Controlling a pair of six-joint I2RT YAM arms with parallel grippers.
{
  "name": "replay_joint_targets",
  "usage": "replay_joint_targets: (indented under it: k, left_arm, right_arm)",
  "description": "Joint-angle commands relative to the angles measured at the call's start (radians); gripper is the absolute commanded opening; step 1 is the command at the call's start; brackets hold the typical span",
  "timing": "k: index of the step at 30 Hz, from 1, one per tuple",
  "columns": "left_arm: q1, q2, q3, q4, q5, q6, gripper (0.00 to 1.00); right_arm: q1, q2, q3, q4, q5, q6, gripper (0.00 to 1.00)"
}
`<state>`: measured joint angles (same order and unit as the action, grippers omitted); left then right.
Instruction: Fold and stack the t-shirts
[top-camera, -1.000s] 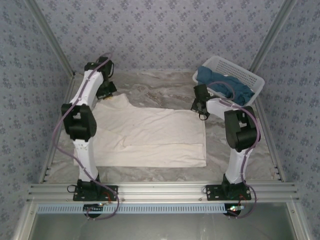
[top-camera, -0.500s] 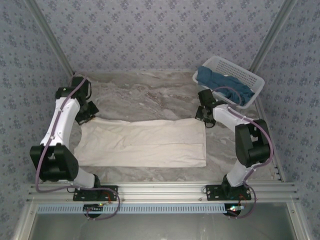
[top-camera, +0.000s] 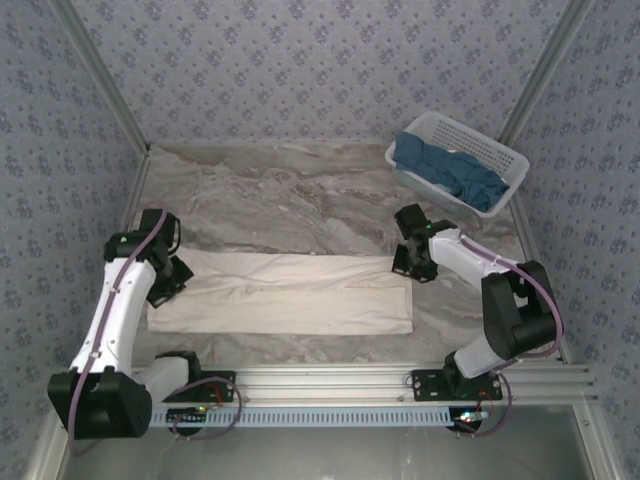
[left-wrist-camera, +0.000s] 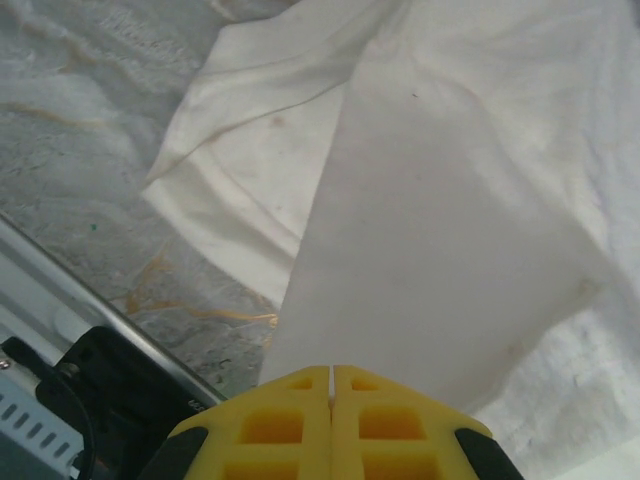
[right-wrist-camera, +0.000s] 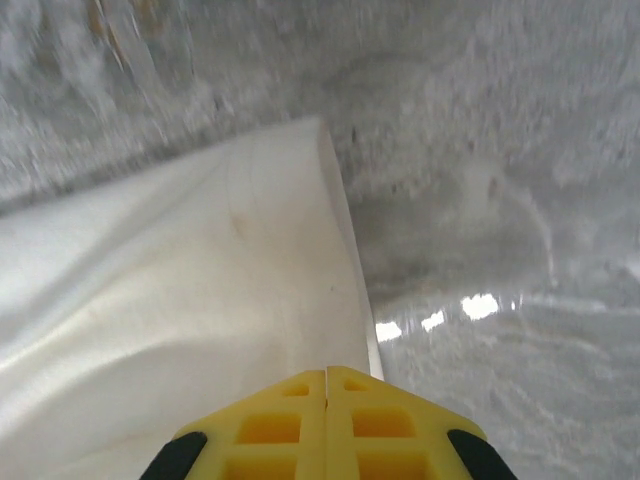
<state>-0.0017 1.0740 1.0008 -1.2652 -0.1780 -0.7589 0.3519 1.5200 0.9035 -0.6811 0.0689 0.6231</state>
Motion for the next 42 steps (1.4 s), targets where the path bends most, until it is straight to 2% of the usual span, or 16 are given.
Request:
replay_joint_targets:
  k: [1,5,16,24,28,34,42]
  left_arm:
    - [-0.003,-0.017,-0.029,-0.026,-0.097,-0.042,0.00]
    - [-0.003,-0.041,-0.043,-0.033,-0.157,-0.043,0.00]
    - [-0.006,-0.084,-0.039,-0.057,-0.212,-0.063,0.00]
    - [-0.046,-0.106,-0.098,-0.047,-0.162,-0.139,0.00]
    - [-0.049,-0.082,-0.097,-0.014,-0.141,-0.150,0.00]
    - [-0.045,0.014,0.005,0.045,-0.154,-0.098,0.00]
    - [-0.021,0.252,0.342,0.107,-0.175,0.046,0.00]
  right_arm:
    - [0.021,-0.028,-0.022,-0.083,0.004,0.033,0.00]
    - [0.026,-0.041,-0.040,-0.098,0.020,0.043,0.00]
    - [0.035,-0.092,-0.009,-0.163,0.082,0.067,0.00]
    - [0.044,-0.091,-0.041,-0.149,0.076,0.081,0.00]
    - [0.027,-0.066,0.010,-0.139,0.080,0.049,0.00]
    - [-0.023,0.025,0.172,-0.145,0.078,-0.019,0.00]
    - [-0.129,0.133,0.403,-0.139,0.011,-0.083,0.00]
